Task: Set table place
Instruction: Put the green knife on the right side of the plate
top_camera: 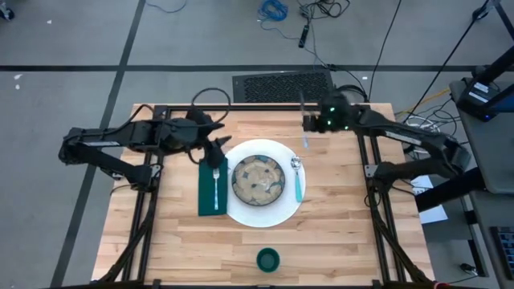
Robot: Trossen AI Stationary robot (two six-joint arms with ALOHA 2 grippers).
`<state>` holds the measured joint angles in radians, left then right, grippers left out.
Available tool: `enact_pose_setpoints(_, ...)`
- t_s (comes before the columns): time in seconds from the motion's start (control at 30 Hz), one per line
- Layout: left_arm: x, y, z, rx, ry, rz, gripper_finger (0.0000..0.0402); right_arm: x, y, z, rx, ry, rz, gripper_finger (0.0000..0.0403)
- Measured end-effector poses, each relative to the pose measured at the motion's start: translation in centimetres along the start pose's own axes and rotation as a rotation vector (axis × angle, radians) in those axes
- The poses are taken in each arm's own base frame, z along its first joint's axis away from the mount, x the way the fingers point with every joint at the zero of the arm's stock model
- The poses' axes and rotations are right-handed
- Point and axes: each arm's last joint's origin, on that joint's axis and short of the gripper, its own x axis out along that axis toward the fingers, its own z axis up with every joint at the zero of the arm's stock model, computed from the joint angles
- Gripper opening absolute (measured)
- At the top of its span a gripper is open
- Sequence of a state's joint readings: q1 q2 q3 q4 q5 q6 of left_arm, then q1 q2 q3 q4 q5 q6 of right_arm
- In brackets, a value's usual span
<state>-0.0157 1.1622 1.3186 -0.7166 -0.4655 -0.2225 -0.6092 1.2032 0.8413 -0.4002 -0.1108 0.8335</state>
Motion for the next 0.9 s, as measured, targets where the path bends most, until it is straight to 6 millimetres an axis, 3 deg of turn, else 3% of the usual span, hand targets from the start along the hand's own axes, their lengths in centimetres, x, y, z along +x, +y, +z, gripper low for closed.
enact_pose_setpoints(0.2, 1.1, 0.5, 0.9, -0.064, -0.061, 0.029, 0.0196, -5.6, 6.6, 1.1, -0.249, -0.192, 0.586, 0.0001)
enact_pose_setpoints(0.43, 1.4, -0.6, 4.0, -0.083, -0.303, -0.456, 0.0196, -10.2, 12.1, 0.9, -0.466, -0.375, 1.089, 0.0001)
enact_pose_setpoints(0.6, 1.8, -1.4, 6.1, -0.079, -0.498, -0.773, 0.0196, -12.3, 15.0, 0.6, -0.586, -0.425, 1.304, 0.0)
enact_pose_setpoints(0.9, 5.9, -2.5, 6.8, -0.129, -0.504, -1.12, 0.0196, -13.4, 20.6, -0.5, -0.76, -0.453, 1.472, 0.0)
